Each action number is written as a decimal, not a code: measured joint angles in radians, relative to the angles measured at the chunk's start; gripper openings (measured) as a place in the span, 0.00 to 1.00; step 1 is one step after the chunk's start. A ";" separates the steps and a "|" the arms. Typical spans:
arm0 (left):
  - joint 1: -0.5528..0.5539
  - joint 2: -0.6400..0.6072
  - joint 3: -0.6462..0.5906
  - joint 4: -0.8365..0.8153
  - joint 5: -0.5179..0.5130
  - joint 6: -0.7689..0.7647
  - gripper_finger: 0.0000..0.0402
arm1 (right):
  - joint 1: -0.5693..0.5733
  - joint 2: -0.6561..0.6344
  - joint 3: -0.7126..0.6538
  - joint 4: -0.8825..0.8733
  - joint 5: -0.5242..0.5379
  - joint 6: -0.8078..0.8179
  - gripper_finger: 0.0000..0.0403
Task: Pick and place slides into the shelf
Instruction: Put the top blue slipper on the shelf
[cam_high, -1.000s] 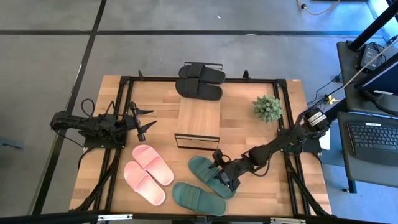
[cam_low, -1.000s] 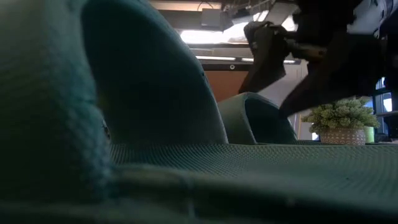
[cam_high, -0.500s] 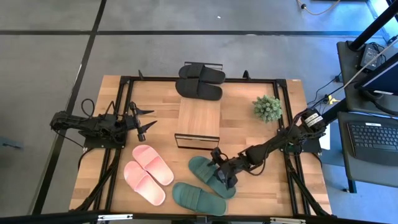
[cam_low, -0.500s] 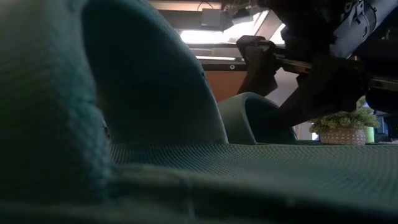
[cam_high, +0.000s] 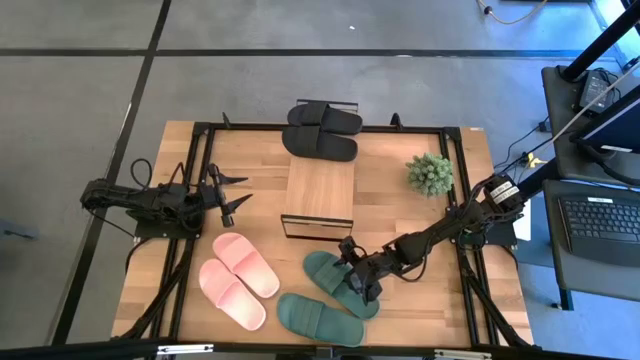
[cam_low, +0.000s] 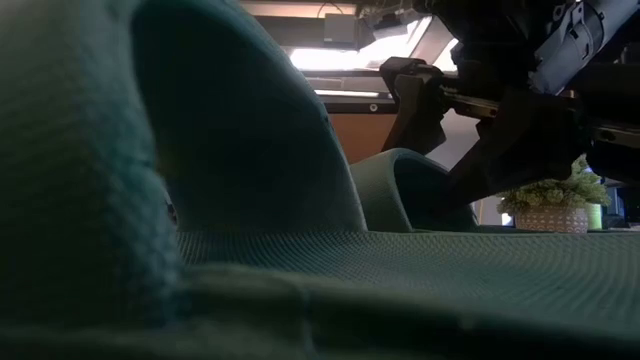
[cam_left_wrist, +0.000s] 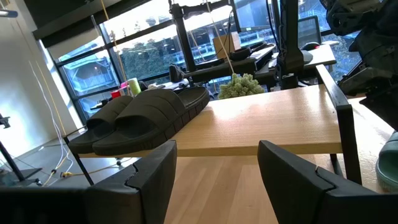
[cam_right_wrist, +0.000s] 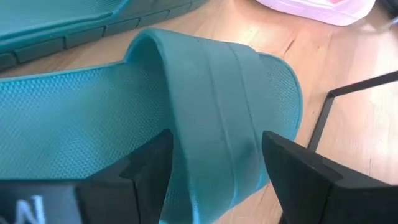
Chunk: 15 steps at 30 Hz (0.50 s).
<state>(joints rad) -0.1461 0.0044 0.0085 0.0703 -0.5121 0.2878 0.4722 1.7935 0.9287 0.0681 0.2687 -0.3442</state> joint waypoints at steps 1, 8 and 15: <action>0.000 0.000 0.000 0.000 0.000 0.000 0.54 | -0.004 0.000 0.000 -0.001 0.000 0.002 0.61; 0.000 0.000 0.000 0.000 0.000 0.000 0.54 | -0.018 0.000 0.000 -0.019 0.000 -0.002 0.55; 0.000 0.000 0.000 0.000 0.000 0.002 0.54 | -0.017 -0.002 0.000 -0.026 0.000 -0.054 0.28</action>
<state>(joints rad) -0.1463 0.0044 0.0082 0.0704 -0.5121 0.2897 0.4549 1.7917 0.9287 0.0418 0.2690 -0.3977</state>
